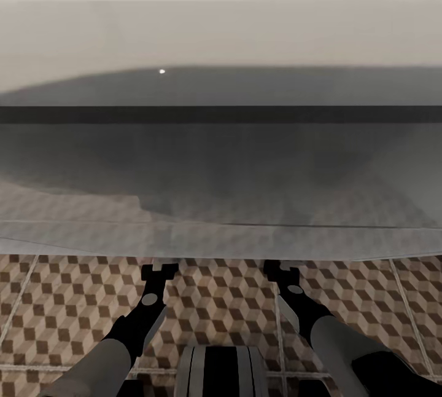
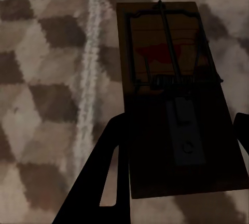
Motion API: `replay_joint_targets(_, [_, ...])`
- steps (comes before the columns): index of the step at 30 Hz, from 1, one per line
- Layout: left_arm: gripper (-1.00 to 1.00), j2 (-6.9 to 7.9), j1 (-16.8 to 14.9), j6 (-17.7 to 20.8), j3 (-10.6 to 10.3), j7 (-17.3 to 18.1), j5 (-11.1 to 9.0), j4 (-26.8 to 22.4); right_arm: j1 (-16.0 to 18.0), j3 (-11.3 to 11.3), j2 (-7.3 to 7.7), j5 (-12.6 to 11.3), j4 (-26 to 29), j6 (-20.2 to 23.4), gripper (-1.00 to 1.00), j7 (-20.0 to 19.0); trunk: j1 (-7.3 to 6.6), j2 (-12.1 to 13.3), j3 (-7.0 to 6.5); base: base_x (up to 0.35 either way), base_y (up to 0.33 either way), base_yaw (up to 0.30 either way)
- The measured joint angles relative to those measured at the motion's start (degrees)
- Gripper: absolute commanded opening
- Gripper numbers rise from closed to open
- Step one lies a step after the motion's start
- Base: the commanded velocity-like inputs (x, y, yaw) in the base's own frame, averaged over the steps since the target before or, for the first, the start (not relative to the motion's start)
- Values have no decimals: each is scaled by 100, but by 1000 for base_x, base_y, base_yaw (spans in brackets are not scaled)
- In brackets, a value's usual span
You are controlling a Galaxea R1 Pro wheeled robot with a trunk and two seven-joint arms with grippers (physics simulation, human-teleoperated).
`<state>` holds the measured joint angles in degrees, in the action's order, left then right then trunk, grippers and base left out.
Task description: Take the four mousetraps from the cabinet in the bathroom and place them on the bathroom floor. Make sure all four end up on the same floor surface, and ensure that at least two of them are either under or directly next to the same bathroom sink.
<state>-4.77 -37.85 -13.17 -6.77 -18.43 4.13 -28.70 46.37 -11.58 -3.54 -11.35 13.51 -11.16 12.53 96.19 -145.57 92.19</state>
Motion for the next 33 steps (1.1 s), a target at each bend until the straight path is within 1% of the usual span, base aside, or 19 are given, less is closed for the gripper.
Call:
replay_joint_targets(9, [-100,15,0,-1,1,47,-3,81,0,7,-22,7,-1,0,-100,-14,0,0,0,0,0,0])
replay_joint_targets(12, [-100,22,0,3,6,249,-13,90,0,9,-33,3,-1,0,-100,-15,0,0,0,0,0,0])
replay_joint_targets(13, [-100,26,0,4,10,397,-18,92,0,10,-39,-1,-1,0,-100,-16,0,0,0,0,0,0])
replay_joint_targets(14, [-100,30,0,7,14,474,-24,93,0,10,-44,-3,-1,0,-100,-16,0,0,0,0,0,0])
replay_joint_targets(15, [-100,43,0,11,20,598,-51,94,0,10,-59,-5,-1,0,-100,-16,0,0,0,0,0,0])
replay_joint_targets(19, [-100,97,0,10,33,772,-201,96,0,9,-131,-8,-1,1,-100,-17,0,0,0,0,0,0])
replay_joint_targets(22, [-100,117,0,11,38,814,-316,96,0,11,-172,-9,-1,0,-100,-17,0,0,0,0,0,0])
replay_joint_targets(24, [-100,123,0,12,40,824,-352,96,0,11,-182,-10,-1,0,-100,-17,0,0,0,0,0,0])
replay_joint_targets(27, [-100,135,0,12,41,830,-374,96,0,12,-190,-10,-1,14,-100,-19,0,0,0,0,0,0])
replay_joint_targets(33, [-100,153,0,12,41,833,-388,96,0,10,-280,-9,-1,67,-100,-18,0,0,0,0,0,0])
